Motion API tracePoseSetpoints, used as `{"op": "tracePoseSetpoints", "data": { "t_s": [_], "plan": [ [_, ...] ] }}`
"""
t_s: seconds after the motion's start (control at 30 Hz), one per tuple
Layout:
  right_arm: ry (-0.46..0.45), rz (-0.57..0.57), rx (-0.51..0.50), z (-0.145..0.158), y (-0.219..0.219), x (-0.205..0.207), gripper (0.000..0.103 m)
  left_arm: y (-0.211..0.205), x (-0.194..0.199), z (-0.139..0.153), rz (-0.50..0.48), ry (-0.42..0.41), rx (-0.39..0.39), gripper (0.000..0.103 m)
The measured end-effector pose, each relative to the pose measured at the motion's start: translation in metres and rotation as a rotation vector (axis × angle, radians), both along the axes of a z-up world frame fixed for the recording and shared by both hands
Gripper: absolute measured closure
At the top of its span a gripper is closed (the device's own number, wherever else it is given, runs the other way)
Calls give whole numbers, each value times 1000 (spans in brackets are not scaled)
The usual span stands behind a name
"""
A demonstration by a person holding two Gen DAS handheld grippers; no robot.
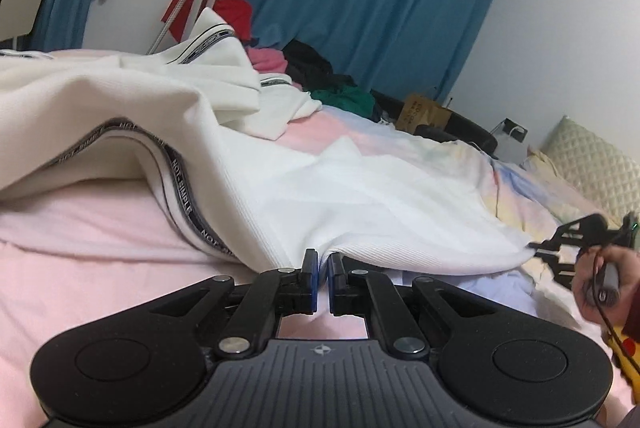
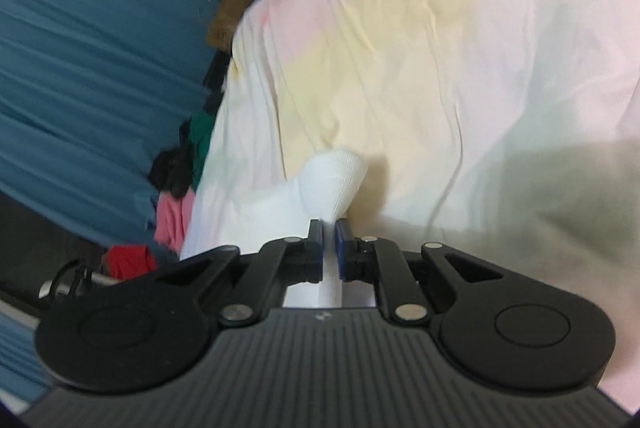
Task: Fold clothes
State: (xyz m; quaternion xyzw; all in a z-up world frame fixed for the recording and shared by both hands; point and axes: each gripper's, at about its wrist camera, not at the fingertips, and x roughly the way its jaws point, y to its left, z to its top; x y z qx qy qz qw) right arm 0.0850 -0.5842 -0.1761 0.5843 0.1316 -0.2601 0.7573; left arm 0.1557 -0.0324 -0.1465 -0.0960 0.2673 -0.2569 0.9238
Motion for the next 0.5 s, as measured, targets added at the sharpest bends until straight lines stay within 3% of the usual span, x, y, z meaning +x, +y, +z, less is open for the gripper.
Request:
{"op": "tracePoseSetpoints", "data": {
  "t_s": [0.07,0.13,0.23,0.4,0.47,0.5],
  "plan": [
    [8,67,61,-13,0,8,87,1,0,1,6,11,2,97],
    [12,111,119,-23,1,15,70,2,0,2,13,21,4,97],
    [-22,118,114,-23,2,18,61,2,-2,2,18,30,12,96],
    [19,148,-23,-14,9,34,62,1,0,-3,19,48,33,96],
    [45,155,-84,-11,9,40,67,1,3,-6,21,58,31,95],
    [59,155,-110,-9,8,44,75,0,5,-7,21,62,31,95]
  ]
}}
